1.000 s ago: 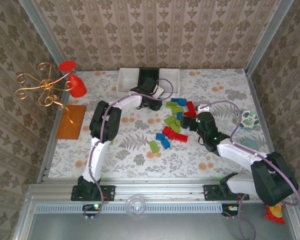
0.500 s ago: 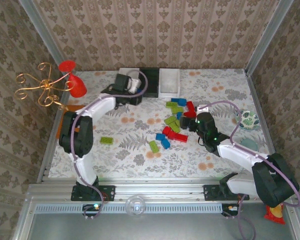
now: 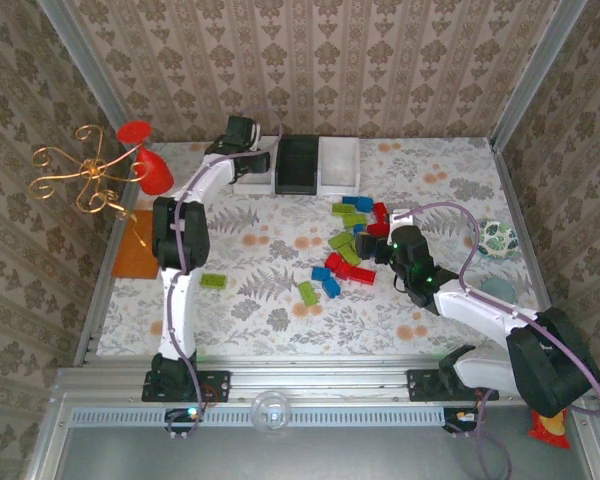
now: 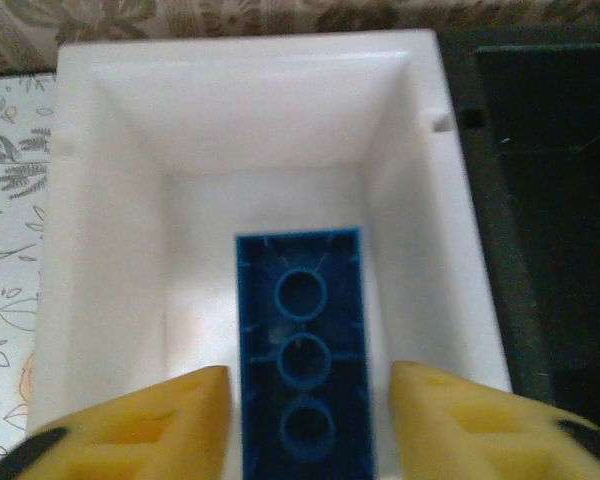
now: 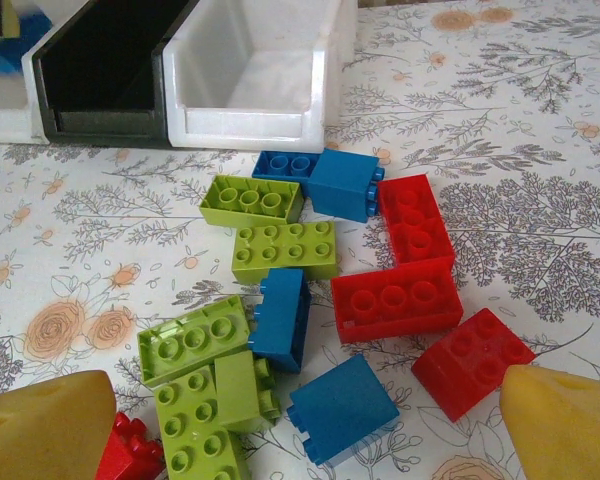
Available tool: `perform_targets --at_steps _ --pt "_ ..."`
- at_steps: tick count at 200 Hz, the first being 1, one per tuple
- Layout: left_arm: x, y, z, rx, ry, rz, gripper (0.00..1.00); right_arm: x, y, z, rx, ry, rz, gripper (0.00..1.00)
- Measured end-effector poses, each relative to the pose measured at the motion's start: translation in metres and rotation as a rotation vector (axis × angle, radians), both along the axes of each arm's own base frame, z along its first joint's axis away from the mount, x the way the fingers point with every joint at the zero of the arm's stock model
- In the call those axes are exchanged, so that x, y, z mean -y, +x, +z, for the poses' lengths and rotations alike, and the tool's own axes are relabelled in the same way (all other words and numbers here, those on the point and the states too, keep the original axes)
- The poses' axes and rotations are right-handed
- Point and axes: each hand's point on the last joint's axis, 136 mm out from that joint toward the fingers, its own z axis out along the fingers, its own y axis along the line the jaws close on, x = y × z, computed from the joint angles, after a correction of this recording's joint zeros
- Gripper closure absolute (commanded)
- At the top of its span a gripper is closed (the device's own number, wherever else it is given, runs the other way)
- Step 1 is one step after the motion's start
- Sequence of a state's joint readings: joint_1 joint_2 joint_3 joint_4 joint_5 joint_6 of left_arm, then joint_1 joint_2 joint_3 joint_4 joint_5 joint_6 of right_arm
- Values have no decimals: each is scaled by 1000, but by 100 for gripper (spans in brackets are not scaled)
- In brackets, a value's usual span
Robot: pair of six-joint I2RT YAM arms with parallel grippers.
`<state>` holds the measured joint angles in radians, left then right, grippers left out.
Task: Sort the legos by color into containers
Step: Place the lego in the container, then pick up the lego from the middle-left of the table.
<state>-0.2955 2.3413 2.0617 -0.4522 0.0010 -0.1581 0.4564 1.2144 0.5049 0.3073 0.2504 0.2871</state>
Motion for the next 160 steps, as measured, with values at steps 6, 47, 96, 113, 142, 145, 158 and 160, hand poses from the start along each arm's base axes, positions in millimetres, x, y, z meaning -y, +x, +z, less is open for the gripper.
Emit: perform_targets --at_steps 6,47,96,113,142,145,158,160 --pt "-1 -1 -2 -10 8 2 44 0 0 0 0 0 0 0" --pt "-11 -40 22 -13 16 0 34 0 0 0 0 0 0 0" --pt "-42 -191 55 36 -27 -3 20 -4 -1 0 3 -6 16 0" --pt "-67 -245 33 -21 10 40 13 -7 -2 1 5 -11 25 0" --pt "-102 -308 -15 -162 70 139 0 -9 -2 -4 -7 -14 34 0" --pt "-105 -313 -19 -176 71 153 0 -9 -2 -5 -11 -14 36 0" --pt "-114 -329 -36 -228 72 190 0 -11 -2 -10 -25 -16 44 0" --pt "-115 -330 -38 -236 71 196 0 -11 -2 -11 -26 -17 44 0"
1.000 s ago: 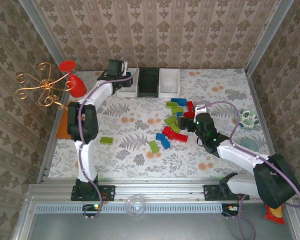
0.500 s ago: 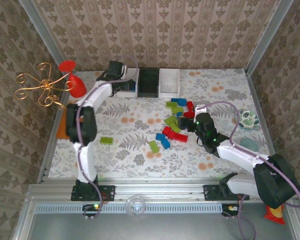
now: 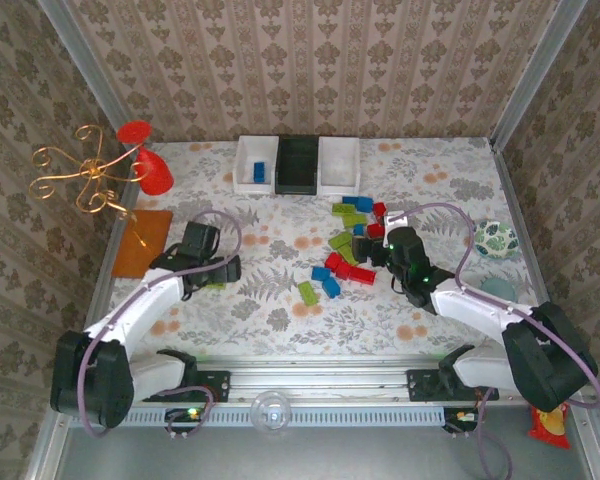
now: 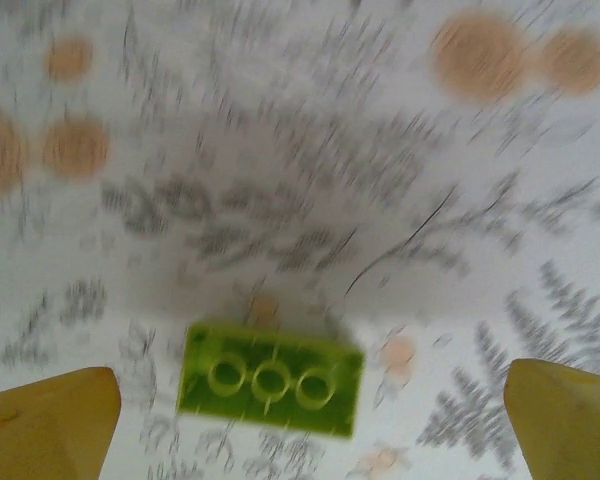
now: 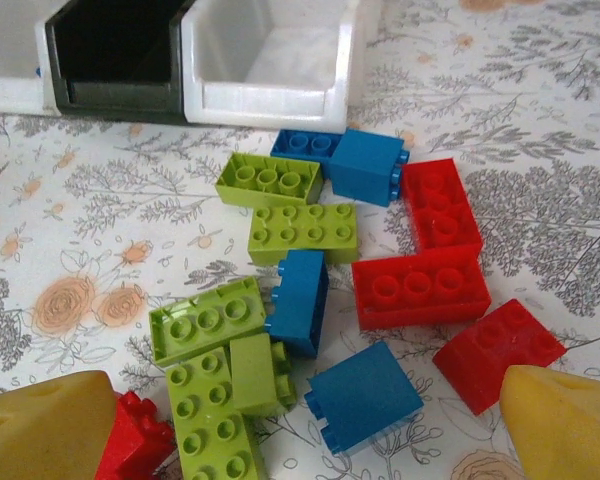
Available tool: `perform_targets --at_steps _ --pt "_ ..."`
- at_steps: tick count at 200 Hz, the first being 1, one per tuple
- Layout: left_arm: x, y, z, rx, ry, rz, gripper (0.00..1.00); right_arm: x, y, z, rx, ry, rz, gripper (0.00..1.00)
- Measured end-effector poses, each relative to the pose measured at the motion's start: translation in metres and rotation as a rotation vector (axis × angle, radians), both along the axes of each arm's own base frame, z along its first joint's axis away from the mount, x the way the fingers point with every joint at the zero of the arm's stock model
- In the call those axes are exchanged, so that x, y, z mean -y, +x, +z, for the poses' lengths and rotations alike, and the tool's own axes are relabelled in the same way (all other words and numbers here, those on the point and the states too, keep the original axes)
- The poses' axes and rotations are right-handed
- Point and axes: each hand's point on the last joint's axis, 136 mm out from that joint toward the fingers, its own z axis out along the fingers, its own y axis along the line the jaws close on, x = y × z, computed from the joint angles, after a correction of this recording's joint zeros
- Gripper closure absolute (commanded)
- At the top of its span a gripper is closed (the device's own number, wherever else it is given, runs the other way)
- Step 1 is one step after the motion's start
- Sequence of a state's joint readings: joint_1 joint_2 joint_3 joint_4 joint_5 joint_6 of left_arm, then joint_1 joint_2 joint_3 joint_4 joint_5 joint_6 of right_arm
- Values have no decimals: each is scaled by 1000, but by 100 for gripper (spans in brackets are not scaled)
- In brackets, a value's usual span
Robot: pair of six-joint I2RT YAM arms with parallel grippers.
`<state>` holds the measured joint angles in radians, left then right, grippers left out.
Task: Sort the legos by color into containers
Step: Pick up the lego from the middle-left of the table, then place the lego in the container.
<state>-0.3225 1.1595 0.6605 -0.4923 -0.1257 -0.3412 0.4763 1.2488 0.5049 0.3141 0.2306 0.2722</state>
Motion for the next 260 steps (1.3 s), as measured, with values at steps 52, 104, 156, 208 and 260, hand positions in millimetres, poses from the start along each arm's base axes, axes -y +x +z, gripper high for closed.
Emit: perform_targets --at_steps 52,104,156,208,260 --pt "-2 0 -38 -145 5 43 2 -1 0 0 0 2 2 0" --pt "5 6 -56 -219 2 36 21 0 0 5 12 7 2 0" --pt "26 8 -55 -222 -8 -17 43 0 0 5 12 8 1 0" --pt "108 60 17 17 -112 -184 43 -3 -1 5 10 15 16 0" --pt "184 182 95 299 -188 -254 41 -14 -2 10 25 36 54 0"
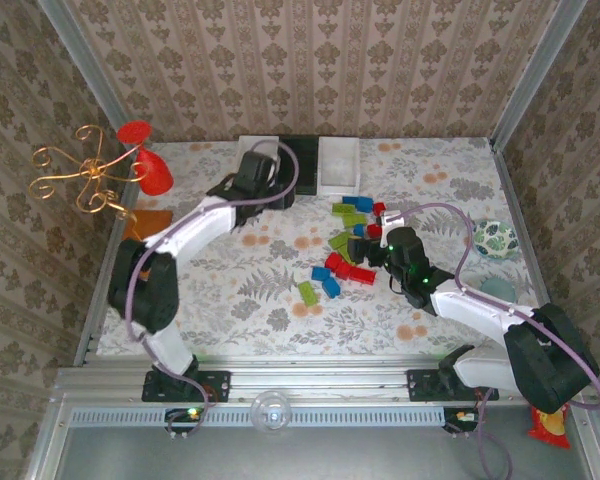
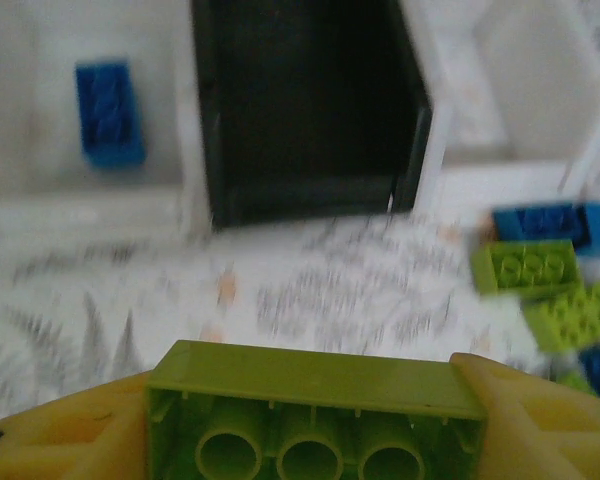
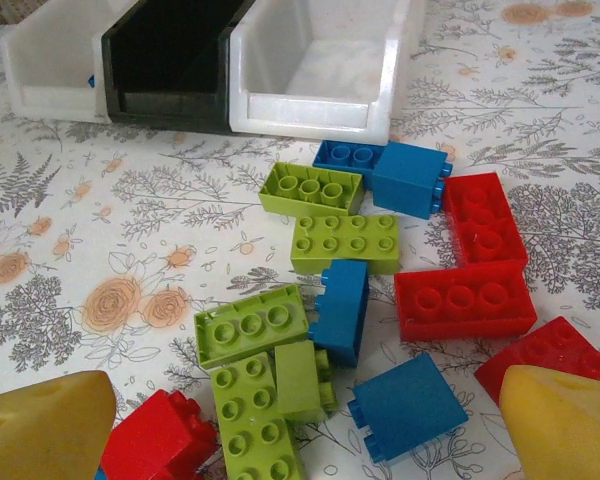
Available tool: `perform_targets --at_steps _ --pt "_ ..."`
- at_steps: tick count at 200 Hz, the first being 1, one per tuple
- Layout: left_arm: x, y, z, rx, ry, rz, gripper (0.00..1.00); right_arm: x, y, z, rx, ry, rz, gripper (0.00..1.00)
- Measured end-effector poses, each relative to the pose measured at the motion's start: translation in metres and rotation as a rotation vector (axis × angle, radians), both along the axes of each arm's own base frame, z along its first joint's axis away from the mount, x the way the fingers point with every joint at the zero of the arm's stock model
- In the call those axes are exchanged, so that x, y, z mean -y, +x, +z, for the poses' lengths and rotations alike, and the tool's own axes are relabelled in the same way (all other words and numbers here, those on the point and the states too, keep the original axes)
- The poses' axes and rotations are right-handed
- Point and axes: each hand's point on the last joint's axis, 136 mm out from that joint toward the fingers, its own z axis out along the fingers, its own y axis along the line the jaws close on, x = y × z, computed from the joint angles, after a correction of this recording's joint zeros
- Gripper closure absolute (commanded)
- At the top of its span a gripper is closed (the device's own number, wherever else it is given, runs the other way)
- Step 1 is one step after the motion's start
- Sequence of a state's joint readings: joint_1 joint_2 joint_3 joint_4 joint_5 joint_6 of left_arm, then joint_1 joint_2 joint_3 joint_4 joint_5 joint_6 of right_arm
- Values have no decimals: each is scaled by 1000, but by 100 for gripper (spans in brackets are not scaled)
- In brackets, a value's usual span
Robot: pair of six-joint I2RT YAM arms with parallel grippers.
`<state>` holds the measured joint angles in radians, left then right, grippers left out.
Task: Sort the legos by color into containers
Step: Place the lego in the container.
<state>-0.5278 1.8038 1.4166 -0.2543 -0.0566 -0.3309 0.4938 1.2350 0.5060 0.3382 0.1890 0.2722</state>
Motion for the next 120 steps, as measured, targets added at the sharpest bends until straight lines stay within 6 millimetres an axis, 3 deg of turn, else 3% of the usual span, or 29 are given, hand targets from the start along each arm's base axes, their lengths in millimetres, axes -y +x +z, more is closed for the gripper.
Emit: perform_targets --at_steps 30,70,92,120 --pt "31 63 -8 68 48 -26 38 -1 0 0 1 2 2 0" --pt "51 123 -37 125 170 -37 23 0 0 0 1 1 2 0" --pt "51 138 -40 145 229 -34 16 1 0 0 3 -2 -4 0" --pt "45 130 -30 151 280 -36 6 3 1 2 10 -7 -18 0"
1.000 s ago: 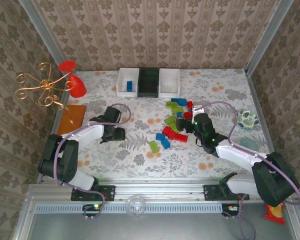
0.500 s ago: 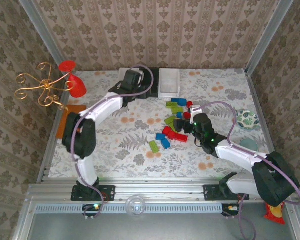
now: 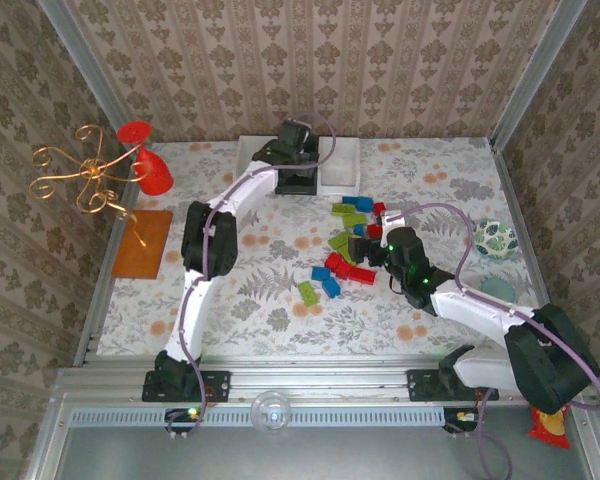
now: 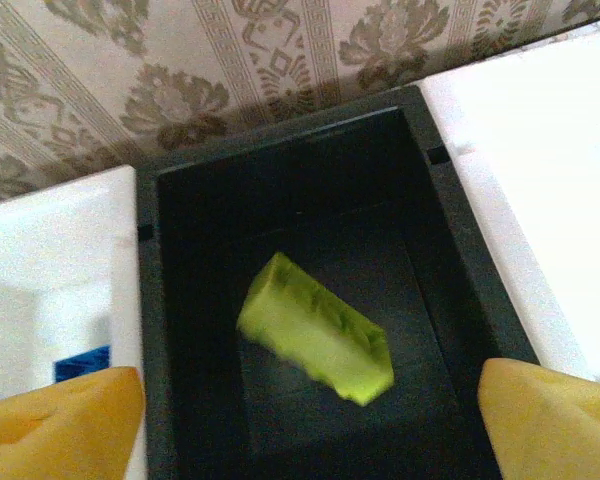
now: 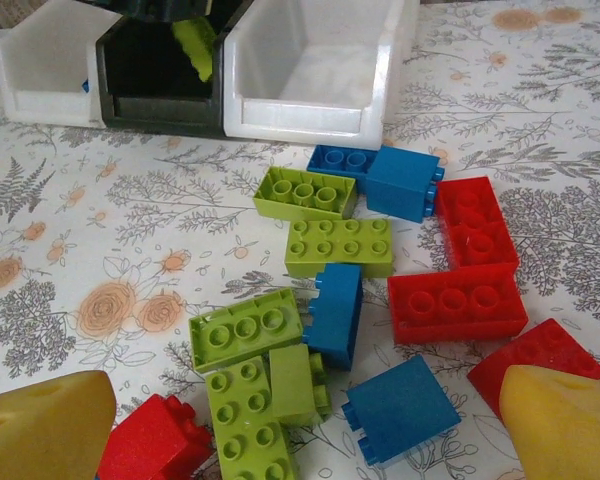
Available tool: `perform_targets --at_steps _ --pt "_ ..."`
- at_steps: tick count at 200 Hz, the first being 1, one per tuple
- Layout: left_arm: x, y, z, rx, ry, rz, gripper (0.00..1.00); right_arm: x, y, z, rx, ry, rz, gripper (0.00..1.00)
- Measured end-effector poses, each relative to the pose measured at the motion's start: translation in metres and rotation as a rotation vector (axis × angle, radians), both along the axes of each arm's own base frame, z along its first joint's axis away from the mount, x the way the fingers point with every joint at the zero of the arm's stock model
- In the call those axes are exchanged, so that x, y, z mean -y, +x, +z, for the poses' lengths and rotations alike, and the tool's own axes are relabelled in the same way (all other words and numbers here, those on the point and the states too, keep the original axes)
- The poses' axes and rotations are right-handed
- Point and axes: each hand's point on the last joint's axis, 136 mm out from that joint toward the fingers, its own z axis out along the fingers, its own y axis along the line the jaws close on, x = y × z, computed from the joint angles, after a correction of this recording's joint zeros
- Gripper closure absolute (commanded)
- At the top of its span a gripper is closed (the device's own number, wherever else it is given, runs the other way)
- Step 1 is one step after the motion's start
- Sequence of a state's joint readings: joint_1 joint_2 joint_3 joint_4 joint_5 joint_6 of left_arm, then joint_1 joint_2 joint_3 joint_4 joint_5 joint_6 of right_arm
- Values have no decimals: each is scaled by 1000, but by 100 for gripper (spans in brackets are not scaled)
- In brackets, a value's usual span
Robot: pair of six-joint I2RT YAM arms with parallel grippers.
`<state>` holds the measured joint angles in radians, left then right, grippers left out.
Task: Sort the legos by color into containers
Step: Place the lego in the container, then pick up the lego from the center of the table.
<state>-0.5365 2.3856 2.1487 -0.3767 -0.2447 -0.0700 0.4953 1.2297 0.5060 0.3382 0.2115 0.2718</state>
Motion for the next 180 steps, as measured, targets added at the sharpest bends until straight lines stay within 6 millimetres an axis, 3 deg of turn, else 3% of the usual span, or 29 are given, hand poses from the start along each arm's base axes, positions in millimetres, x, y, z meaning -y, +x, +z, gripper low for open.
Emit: perform_targets --at_steps 11,26,47,66,69,82,103,132,180 --pt "-4 -15 4 -13 12 -5 6 1 0 0 2 -2 -5 0" --pt "-5 -52 15 -45 18 -43 7 4 0 -1 1 -13 -16 0" --pt "-3 -136 33 -88 -22 -165 7 10 -1 3 7 -30 -41 0" --pt "-5 -219 34 -136 -77 -307 7 16 -1 18 48 -21 -65 0" --pt "-5 -225 35 -138 -84 -320 7 17 -1 21 56 -17 -68 0" --pt "-15 -268 22 -187 -114 -392 6 21 -2 34 88 1 -76 0" --pt "-28 -316 -13 -288 -97 -468 4 26 -4 49 130 22 -90 0" --pt "-23 -366 -60 -408 -6 -599 3 31 -5 51 139 21 -107 0" --pt "-7 -384 -108 -505 123 -726 1 34 -4 48 131 15 -116 0"
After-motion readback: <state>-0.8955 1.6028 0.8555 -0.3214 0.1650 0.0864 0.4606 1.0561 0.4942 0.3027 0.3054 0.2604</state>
